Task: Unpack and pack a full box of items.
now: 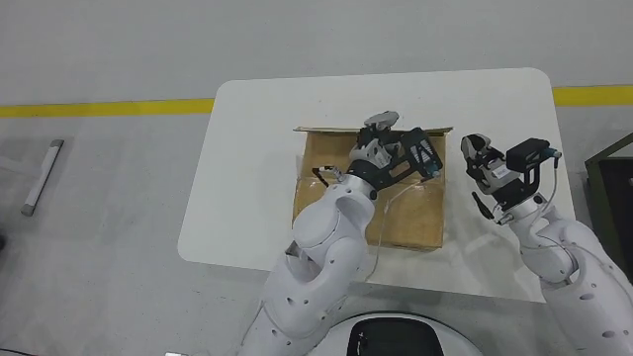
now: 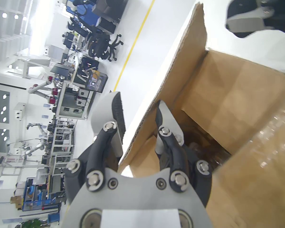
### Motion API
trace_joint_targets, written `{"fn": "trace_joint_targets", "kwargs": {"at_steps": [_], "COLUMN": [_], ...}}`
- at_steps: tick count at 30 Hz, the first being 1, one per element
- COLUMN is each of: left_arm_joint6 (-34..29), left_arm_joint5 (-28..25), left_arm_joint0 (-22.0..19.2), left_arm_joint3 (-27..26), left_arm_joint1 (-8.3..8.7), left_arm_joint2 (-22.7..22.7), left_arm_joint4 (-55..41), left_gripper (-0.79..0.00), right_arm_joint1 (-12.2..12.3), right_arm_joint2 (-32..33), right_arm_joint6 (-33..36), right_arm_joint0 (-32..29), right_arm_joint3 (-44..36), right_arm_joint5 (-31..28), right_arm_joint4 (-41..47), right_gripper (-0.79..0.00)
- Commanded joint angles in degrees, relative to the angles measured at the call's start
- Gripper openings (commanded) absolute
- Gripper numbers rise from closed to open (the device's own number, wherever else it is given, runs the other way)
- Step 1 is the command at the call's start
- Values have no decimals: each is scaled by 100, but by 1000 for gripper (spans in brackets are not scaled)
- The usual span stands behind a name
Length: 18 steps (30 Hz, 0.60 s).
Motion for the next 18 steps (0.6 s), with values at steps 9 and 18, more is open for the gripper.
{"fn": "trace_joint_targets", "kwargs": {"at_steps": [9,18], "left_arm_joint6": [-63,-39], "left_arm_joint5": [988,1654], "left_arm_joint0": [-1981,-2536], "left_arm_joint3": [2379,3660], "left_arm_joint1": [-392,-684], "left_arm_joint2": [351,551], "left_arm_joint4": [-151,-595], "left_gripper": [0,0], "right_arm_joint1": [26,52], "right_arm_joint2": [226,337], "right_arm_joint6": [24,466], "right_arm_joint0": [-62,169], "right_arm_joint3": [-227,-412], "right_arm_joint5": [-27,-208], "right_arm_joint4": [137,521], "right_gripper": [-785,-785]}}
